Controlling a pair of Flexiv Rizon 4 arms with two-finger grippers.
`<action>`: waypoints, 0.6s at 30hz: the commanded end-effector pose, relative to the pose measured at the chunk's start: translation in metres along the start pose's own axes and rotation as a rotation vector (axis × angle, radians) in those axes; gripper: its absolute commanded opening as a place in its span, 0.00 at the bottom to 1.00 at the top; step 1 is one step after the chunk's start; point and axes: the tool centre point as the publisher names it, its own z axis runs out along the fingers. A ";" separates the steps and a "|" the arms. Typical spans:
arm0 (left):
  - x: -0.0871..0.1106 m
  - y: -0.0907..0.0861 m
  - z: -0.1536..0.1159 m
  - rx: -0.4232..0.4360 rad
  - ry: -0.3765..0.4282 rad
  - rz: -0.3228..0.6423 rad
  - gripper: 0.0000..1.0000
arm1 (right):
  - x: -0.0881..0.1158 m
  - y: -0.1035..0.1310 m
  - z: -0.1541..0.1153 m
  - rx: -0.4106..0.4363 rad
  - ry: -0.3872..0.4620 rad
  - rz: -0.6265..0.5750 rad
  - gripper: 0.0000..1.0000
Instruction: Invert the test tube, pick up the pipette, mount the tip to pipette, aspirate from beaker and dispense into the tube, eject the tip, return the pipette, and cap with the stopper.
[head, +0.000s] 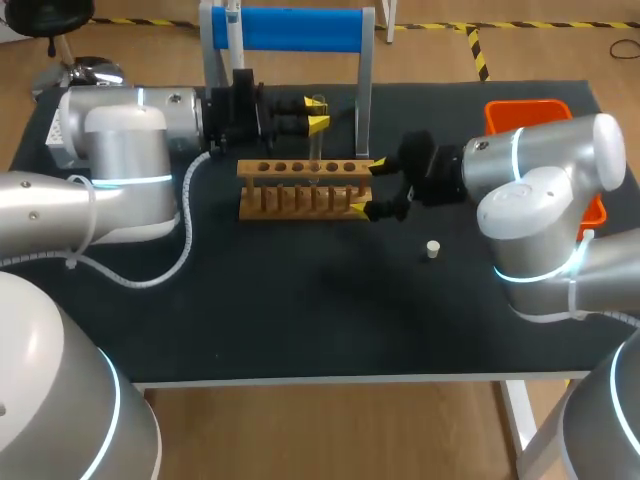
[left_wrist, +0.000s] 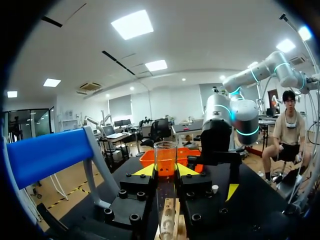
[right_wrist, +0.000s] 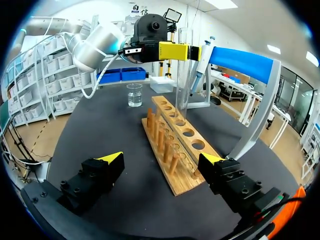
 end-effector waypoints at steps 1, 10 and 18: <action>0.000 0.003 0.001 0.007 -0.003 -0.002 0.00 | 0.000 -0.001 -0.001 -0.003 0.002 0.000 1.00; 0.000 0.010 0.002 0.016 -0.007 -0.013 0.00 | 0.000 -0.001 -0.001 -0.003 0.002 0.000 1.00; 0.000 0.017 0.002 0.014 -0.015 -0.024 0.00 | 0.000 -0.001 -0.001 -0.003 0.002 0.000 1.00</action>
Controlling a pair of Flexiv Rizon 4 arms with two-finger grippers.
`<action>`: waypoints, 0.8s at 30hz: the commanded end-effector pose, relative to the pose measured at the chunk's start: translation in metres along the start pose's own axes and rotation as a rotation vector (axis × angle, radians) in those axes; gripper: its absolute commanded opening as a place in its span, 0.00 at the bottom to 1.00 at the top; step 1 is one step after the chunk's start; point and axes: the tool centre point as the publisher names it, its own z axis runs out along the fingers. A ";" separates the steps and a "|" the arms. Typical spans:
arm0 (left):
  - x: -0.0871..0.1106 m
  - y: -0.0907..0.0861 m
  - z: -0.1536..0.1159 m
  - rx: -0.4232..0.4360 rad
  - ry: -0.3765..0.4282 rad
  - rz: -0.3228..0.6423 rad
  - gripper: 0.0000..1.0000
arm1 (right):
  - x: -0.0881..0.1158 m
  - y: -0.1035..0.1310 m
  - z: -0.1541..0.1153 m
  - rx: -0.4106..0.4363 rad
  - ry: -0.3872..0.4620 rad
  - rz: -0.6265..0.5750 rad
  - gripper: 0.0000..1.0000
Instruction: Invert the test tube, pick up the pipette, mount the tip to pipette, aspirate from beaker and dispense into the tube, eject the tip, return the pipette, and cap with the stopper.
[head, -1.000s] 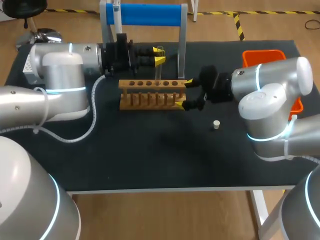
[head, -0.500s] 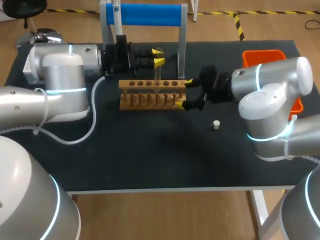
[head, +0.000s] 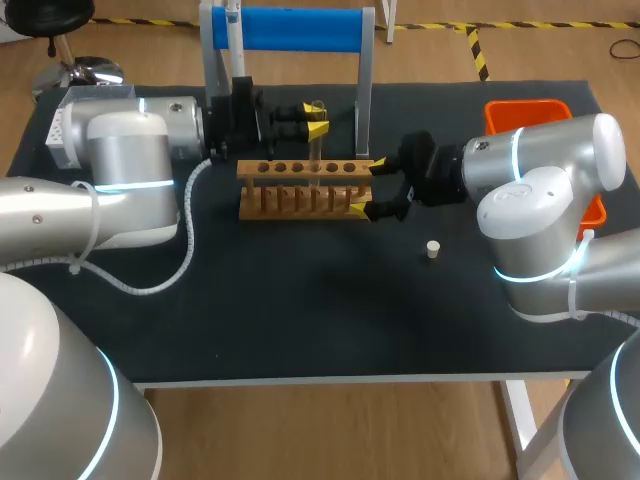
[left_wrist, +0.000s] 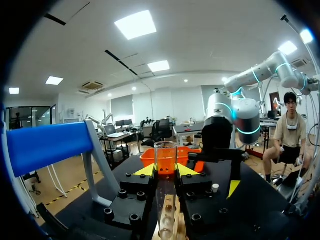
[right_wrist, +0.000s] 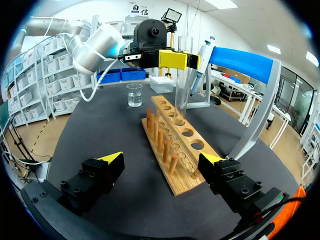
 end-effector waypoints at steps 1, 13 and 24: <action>-0.001 0.005 0.002 0.004 -0.001 -0.003 0.00 | 0.000 -0.001 -0.001 -0.003 0.002 0.000 1.00; -0.001 0.018 0.003 0.008 -0.008 -0.015 0.00 | 0.000 -0.001 -0.001 -0.003 0.002 0.000 1.00; 0.001 0.027 0.004 0.001 0.007 -0.033 0.00 | 0.000 -0.001 -0.001 -0.003 0.002 0.000 1.00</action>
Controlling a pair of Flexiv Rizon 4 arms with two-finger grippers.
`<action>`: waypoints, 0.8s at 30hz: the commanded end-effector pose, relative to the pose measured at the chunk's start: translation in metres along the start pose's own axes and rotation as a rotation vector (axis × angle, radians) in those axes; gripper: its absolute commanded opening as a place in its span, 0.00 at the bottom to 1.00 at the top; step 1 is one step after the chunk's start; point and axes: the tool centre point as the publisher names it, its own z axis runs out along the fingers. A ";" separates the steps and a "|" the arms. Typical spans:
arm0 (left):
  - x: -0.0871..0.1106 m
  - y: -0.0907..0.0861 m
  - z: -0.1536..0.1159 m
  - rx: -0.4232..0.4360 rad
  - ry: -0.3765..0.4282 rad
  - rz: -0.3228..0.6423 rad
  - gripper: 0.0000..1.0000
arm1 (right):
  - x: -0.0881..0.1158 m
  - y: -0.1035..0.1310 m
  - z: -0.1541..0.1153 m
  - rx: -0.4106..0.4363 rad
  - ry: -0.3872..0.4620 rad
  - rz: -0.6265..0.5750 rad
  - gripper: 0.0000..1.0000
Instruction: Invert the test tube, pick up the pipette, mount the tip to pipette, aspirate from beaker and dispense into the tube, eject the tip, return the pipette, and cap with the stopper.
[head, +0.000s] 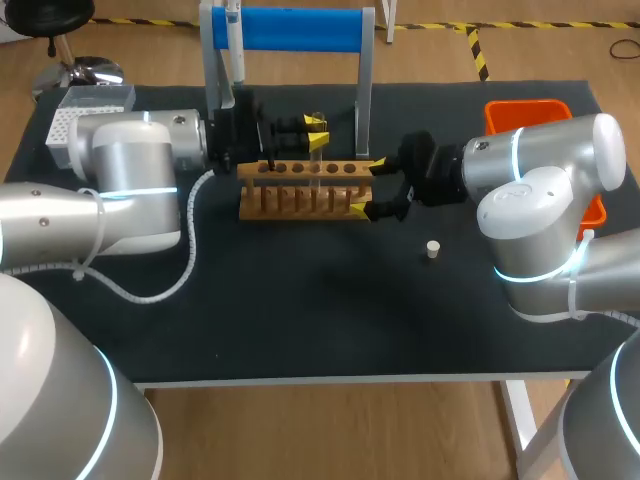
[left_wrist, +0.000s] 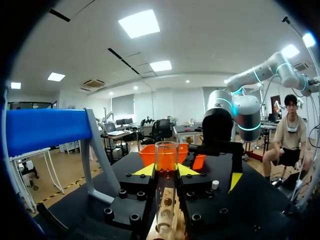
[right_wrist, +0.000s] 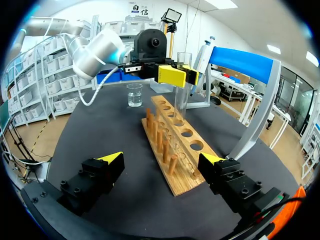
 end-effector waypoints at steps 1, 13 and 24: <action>-0.001 0.004 0.001 -0.010 0.016 0.000 0.29 | 0.000 -0.001 -0.001 -0.003 0.002 0.000 1.00; 0.009 -0.030 -0.020 -0.190 0.067 0.011 1.00 | 0.000 -0.001 -0.001 -0.003 0.002 0.000 1.00; 0.033 -0.065 -0.097 -0.444 0.057 -0.030 1.00 | 0.000 -0.001 -0.001 -0.003 0.002 0.000 1.00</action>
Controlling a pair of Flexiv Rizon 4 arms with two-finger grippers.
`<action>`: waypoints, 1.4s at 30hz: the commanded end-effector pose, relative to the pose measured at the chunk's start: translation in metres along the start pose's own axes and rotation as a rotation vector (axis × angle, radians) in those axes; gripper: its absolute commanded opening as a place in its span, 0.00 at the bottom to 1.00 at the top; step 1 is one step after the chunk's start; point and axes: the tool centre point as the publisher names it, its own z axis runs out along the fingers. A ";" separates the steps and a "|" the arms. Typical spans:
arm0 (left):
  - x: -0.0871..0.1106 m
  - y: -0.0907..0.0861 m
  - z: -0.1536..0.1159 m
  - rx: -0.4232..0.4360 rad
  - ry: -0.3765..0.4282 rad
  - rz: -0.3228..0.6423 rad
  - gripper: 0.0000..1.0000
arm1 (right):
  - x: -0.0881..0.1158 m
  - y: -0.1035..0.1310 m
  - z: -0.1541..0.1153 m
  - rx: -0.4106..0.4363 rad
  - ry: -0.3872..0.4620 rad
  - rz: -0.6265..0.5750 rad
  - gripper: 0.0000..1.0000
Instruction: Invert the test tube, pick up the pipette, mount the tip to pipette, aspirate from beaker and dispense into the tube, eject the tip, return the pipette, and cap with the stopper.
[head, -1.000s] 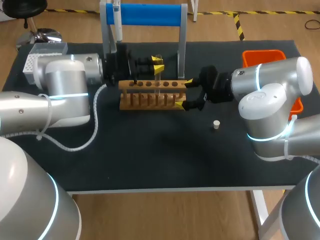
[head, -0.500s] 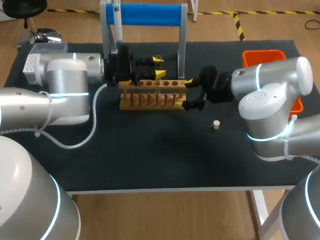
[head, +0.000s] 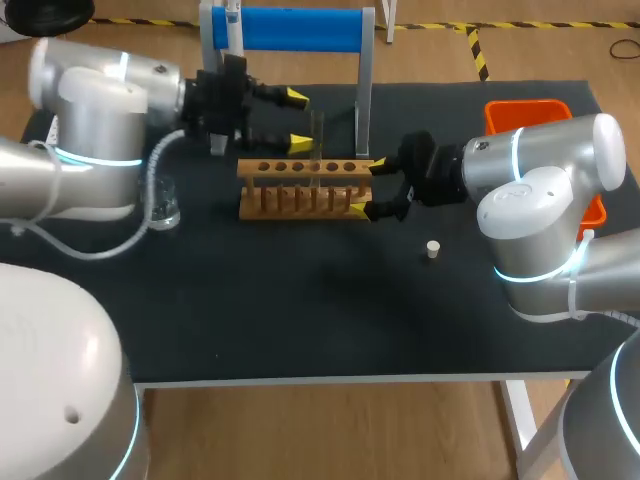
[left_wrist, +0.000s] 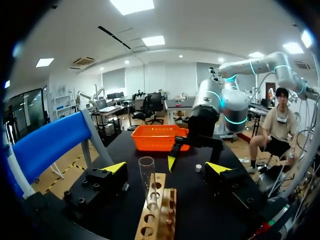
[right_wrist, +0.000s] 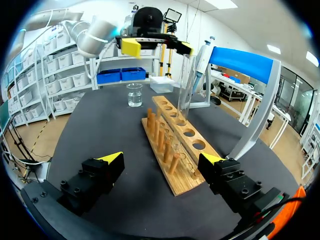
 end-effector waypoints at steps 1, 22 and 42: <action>0.023 -0.012 -0.052 -0.154 -0.018 -0.020 1.00 | 0.000 -0.001 -0.001 -0.003 0.002 0.000 1.00; 0.016 0.003 -0.068 -0.177 -0.078 -0.067 1.00 | 0.000 -0.001 -0.001 -0.003 0.002 0.000 1.00; 0.006 0.112 -0.309 -0.317 -0.783 -0.406 1.00 | 0.000 -0.001 -0.001 -0.003 0.002 0.000 1.00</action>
